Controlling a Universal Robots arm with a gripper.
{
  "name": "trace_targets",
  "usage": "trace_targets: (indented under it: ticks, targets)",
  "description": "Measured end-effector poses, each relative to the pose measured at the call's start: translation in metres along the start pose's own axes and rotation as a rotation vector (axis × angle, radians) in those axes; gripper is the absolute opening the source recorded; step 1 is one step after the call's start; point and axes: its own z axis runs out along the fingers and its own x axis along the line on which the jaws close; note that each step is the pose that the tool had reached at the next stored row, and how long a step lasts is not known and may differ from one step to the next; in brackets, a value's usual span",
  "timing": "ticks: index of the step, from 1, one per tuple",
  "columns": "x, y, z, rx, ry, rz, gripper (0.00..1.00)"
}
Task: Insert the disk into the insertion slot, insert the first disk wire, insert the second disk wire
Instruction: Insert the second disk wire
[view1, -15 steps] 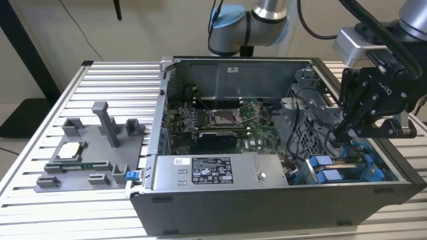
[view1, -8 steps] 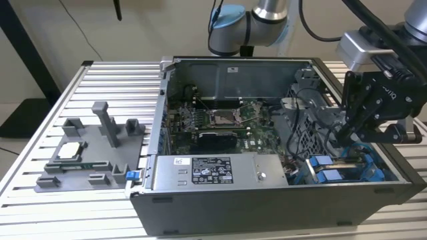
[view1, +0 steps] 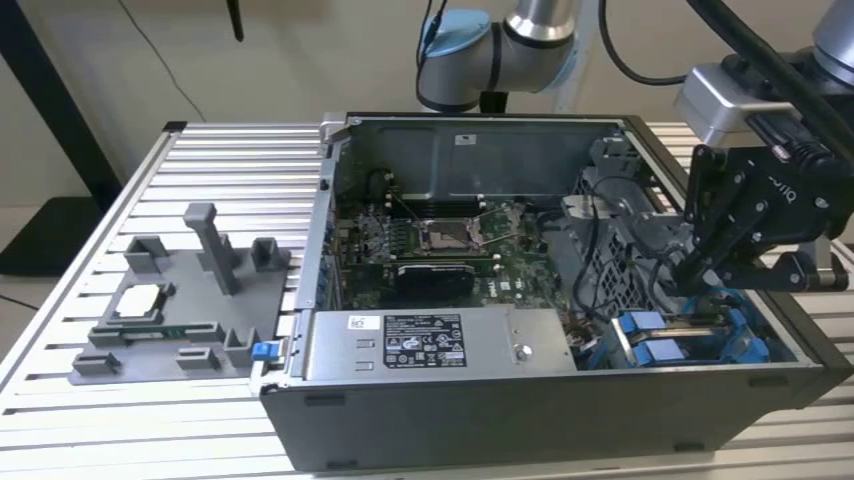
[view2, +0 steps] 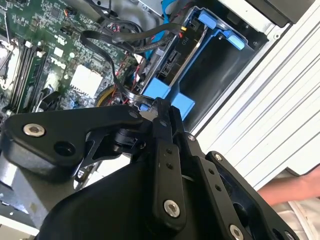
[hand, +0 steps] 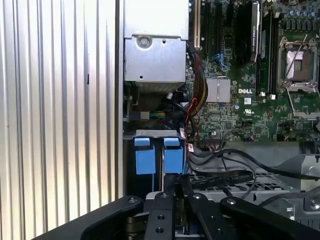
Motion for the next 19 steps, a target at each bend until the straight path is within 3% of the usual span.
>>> trace_targets:
  ticks: [10,13,19]
  targets:
    - [0.0002,-0.0001,0.0008,0.0025,-0.0001,0.0,0.0]
    - [0.0004,-0.0002,0.0024,0.0116,-0.0003,-0.001,0.0]
    - [0.0008,-0.0006,0.0064,0.0406,-0.0007,-0.004,0.0]
